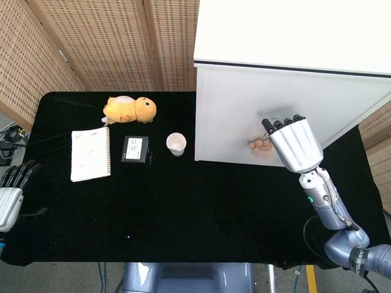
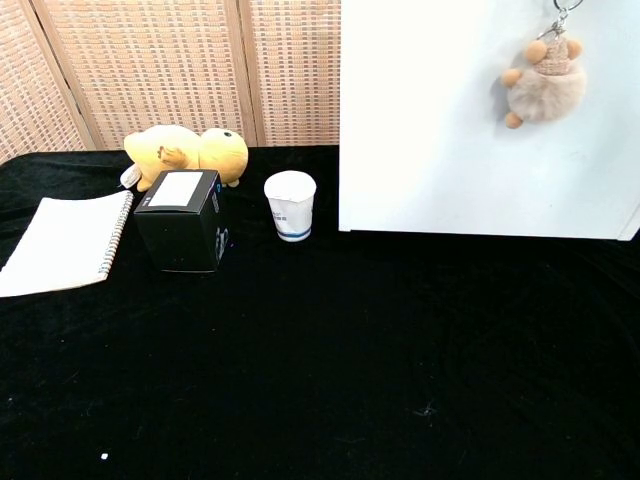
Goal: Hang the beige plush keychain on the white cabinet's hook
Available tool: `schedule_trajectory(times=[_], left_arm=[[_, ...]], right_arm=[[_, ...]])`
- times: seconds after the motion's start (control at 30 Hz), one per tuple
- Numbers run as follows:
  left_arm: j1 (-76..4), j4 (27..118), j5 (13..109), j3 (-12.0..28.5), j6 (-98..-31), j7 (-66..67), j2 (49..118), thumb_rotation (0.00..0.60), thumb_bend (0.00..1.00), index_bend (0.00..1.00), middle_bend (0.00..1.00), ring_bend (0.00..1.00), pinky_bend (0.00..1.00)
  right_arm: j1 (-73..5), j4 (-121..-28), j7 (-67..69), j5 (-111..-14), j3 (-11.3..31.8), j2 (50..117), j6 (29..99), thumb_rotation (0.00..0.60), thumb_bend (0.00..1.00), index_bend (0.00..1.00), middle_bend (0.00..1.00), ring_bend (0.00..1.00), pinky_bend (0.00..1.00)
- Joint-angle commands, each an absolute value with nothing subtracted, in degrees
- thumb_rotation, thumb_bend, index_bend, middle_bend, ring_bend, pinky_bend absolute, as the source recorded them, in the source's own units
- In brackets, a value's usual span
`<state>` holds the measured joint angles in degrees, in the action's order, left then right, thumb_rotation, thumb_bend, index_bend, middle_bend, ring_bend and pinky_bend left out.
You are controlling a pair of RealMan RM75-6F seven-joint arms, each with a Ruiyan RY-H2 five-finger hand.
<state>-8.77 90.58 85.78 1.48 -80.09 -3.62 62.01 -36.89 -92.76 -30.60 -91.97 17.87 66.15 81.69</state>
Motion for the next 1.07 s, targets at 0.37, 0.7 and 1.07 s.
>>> schedule_trajectory(times=[0.37, 0.7, 1.07], left_arm=[[-8.4, 91.1, 87.0, 0.9, -80.8, -3.8, 61.7, 0.6, 0.0, 0.0, 0.0, 0.0, 0.0], [-7.7, 91.9, 89.1, 0.4, -83.0, -3.2, 61.5, 0.6, 0.0, 0.0, 0.0, 0.0, 0.0], [-6.8, 92.4, 91.4, -0.2, -85.5, -3.4, 61.2, 0.6, 0.0, 0.0, 0.0, 0.0, 0.0]], right_arm=[[-27.6, -97.2, -10.4, -99.2, 9.5, 59.0, 89.2, 0.6, 0.04, 0.52, 0.84, 0.92, 1.0], [-12.1, -97.0, -5.2, -91.8, 0.9, 59.3, 95.8, 0.6, 0.0, 0.15, 0.03, 0.0, 0.01], [-7.0, -91.4, -3.7, -86.8, 0.2, 61.8, 95.1, 0.6, 0.0, 0.04, 0.0, 0.0, 0.0]])
